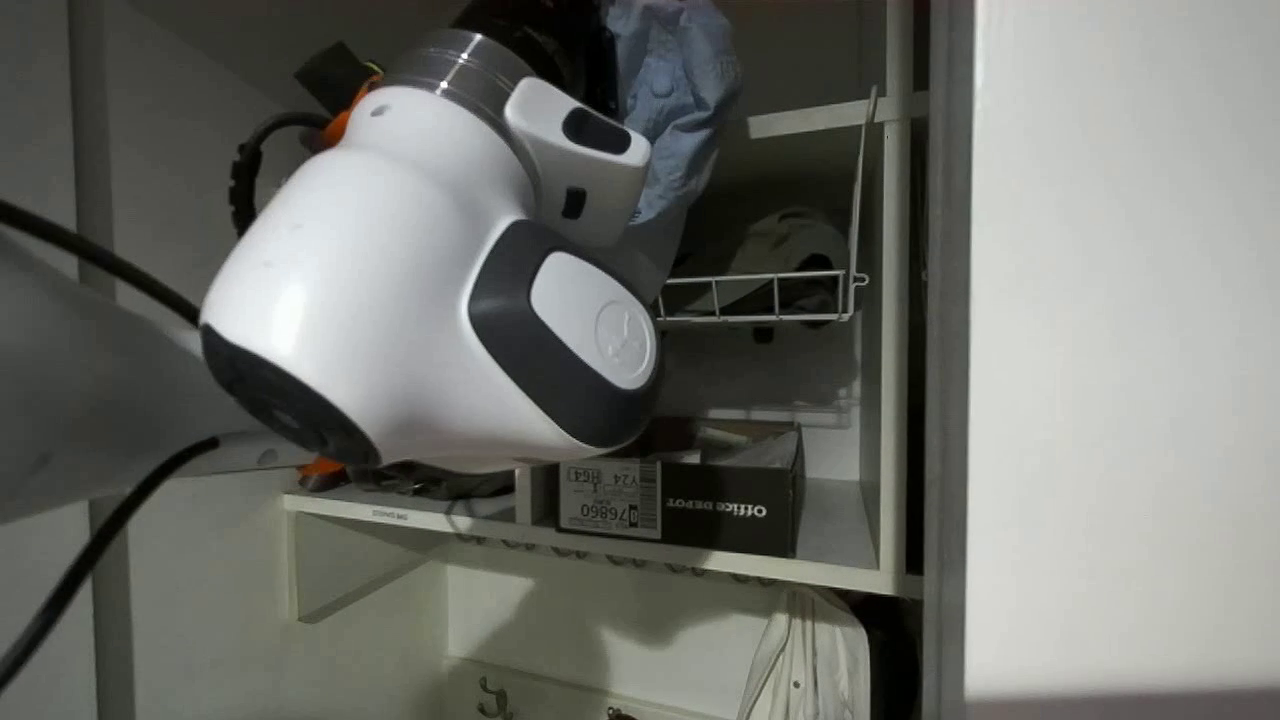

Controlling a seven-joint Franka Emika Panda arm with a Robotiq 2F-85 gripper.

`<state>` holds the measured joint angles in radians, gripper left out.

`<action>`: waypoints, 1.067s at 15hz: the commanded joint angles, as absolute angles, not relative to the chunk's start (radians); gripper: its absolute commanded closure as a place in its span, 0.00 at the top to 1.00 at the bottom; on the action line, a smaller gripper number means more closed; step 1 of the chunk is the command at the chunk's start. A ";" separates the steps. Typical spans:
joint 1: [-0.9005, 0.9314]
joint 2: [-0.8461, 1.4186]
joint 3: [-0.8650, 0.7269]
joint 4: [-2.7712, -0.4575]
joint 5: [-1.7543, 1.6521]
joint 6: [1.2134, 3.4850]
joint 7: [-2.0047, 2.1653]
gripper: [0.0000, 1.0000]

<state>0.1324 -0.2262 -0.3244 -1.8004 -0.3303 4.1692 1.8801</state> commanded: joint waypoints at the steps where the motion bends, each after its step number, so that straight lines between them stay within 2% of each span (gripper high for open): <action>1: 0.074 -0.163 -0.250 -1.738 -0.201 4.284 1.788 0.03; 2: 0.146 -0.160 -0.291 -1.672 -0.184 4.229 1.760 0.03; 3: 0.072 -0.144 -0.226 -1.654 -0.163 4.229 1.761 0.03; 10: 0.041 -0.095 -0.174 -1.559 -0.094 4.242 1.721 0.03; 11: 0.035 -0.126 -0.170 -1.606 -0.131 4.214 1.745 0.12; 16: 0.027 -0.112 -0.164 -1.594 -0.122 4.215 1.740 0.12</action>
<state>0.0598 -0.1163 -0.1923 -1.5983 -0.1240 4.2156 1.7349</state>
